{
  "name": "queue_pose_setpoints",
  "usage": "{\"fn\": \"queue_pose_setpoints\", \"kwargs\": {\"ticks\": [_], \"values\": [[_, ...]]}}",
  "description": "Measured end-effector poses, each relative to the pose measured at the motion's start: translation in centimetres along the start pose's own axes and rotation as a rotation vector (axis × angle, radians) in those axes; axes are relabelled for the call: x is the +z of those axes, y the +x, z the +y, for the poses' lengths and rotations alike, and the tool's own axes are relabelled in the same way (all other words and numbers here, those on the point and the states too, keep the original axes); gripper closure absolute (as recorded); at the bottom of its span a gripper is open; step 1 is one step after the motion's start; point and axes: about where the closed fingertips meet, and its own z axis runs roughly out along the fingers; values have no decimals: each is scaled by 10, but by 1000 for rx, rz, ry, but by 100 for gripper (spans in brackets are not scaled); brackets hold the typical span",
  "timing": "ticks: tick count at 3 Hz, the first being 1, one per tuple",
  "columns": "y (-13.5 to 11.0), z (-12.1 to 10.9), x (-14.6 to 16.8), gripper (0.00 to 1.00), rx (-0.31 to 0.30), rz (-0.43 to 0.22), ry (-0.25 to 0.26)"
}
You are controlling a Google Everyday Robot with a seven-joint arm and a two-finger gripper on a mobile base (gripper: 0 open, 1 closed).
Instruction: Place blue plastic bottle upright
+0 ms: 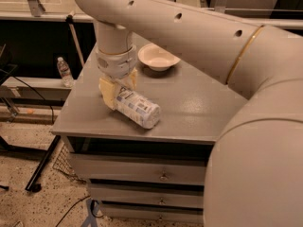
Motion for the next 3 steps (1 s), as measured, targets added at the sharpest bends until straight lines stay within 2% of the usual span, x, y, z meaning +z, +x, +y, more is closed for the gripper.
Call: {"fn": "queue_pose_setpoints", "kwargs": {"ticks": [1,2,3], "values": [[-4,0,5,86,-27,-10,-30],[-4,-1,3,100,-35,-19,-34],[2,-13,-28,100,-114,-153,-59]]}}
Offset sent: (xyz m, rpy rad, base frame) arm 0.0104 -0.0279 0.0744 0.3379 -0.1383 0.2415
